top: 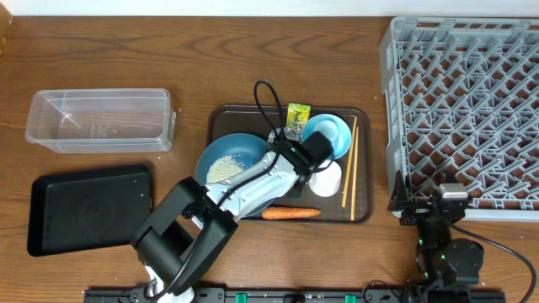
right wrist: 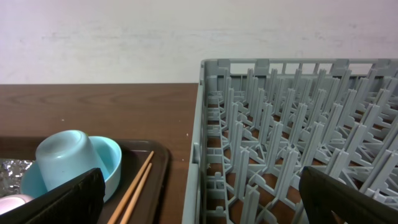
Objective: Sort waste into correct bins and load items into the dishwasher rack
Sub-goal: 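Grasp the blue plate rim with the left gripper and lift, then carry the blue plate left over the black tray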
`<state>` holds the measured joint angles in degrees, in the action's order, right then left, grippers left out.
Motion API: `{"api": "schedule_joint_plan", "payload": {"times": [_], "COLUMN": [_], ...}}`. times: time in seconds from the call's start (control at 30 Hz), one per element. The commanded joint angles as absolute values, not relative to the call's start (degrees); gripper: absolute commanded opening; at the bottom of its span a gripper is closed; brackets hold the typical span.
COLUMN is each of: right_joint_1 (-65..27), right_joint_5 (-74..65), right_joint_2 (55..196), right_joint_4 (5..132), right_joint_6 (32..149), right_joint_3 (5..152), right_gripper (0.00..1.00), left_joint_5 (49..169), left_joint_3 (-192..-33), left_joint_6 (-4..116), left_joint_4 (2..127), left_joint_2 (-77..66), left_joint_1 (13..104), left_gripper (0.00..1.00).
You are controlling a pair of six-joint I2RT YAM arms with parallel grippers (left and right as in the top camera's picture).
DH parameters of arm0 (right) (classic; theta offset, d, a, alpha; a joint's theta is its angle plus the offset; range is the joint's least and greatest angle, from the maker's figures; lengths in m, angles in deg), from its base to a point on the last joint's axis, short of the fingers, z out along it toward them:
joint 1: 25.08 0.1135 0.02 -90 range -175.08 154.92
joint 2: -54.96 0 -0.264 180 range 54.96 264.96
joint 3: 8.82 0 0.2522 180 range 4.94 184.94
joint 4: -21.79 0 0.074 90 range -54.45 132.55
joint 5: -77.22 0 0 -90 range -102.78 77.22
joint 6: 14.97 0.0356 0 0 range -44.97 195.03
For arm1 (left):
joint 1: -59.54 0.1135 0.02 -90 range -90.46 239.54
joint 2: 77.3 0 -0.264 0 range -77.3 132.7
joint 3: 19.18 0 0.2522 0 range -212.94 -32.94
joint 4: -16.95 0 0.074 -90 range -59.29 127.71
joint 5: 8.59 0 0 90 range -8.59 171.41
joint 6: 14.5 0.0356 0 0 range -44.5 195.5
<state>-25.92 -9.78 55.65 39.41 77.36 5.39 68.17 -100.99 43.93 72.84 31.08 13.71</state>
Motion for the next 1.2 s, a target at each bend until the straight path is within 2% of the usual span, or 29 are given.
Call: {"api": "schedule_joint_plan", "payload": {"times": [0.0,0.1,0.2,0.7,1.17], "right_joint_1": [-25.92,-25.92,-25.92,-25.90,-25.92], "right_joint_5": [-9.73,-9.73,-9.73,-9.73,-9.73], "right_joint_2": [55.23,55.23,55.23,55.23,55.23], "right_joint_4": [39.60,39.60,39.60,39.60,39.60], "right_joint_6": [77.75,77.75,77.75,77.75,77.75], "right_joint_3": [5.26,5.26,5.26,5.26,5.26], "right_gripper": [0.99,0.99,0.99,0.99,0.99], "left_joint_5": [66.82,66.79,66.77,66.31,63.91], "left_joint_3": [-100.64,-101.43,-102.81,-103.22,-103.22], "left_joint_6": [43.69,43.95,43.98,45.13,38.75], "left_joint_4": [73.59,74.37,75.88,81.41,90.52], "left_joint_2": [31.12,30.62,29.51,18.95,2.97], "left_joint_1": [13.95,13.98,13.98,13.98,16.10], "left_gripper": [0.27,0.21,0.06,0.06,0.06]}}
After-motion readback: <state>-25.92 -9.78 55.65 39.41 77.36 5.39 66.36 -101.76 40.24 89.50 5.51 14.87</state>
